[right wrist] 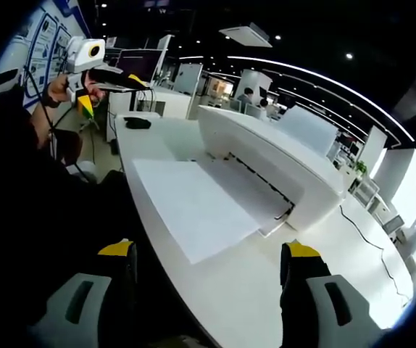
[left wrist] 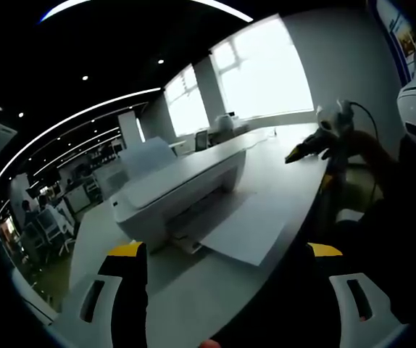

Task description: Remove the paper from the printer output slot and place it on top of the printer

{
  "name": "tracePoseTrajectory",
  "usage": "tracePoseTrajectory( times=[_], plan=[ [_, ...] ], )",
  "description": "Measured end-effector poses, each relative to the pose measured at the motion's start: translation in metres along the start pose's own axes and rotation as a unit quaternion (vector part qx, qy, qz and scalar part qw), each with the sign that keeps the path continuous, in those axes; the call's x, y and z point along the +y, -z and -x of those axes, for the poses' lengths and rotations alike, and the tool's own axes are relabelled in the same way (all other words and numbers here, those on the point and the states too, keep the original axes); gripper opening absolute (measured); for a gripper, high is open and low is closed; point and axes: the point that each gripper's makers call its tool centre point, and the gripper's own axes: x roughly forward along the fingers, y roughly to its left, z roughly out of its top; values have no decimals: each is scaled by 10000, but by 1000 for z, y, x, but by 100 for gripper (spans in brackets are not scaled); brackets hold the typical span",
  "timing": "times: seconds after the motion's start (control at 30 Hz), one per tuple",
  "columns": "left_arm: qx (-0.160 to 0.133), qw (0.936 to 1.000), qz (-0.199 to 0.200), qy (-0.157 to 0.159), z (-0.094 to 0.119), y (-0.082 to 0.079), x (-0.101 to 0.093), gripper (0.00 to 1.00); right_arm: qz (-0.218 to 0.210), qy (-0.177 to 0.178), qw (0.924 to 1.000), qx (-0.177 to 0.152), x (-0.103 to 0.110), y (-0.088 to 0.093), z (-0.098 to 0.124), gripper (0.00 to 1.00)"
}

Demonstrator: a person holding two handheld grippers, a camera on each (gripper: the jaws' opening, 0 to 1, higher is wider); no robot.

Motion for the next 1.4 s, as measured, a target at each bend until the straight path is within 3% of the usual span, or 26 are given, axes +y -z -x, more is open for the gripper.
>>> tracePoseTrajectory(
  times=[1.4],
  plan=[
    [-8,10000,-4,6,0,-1,0,91,59,-114,9999,22,6,-2,-8,76]
  ],
)
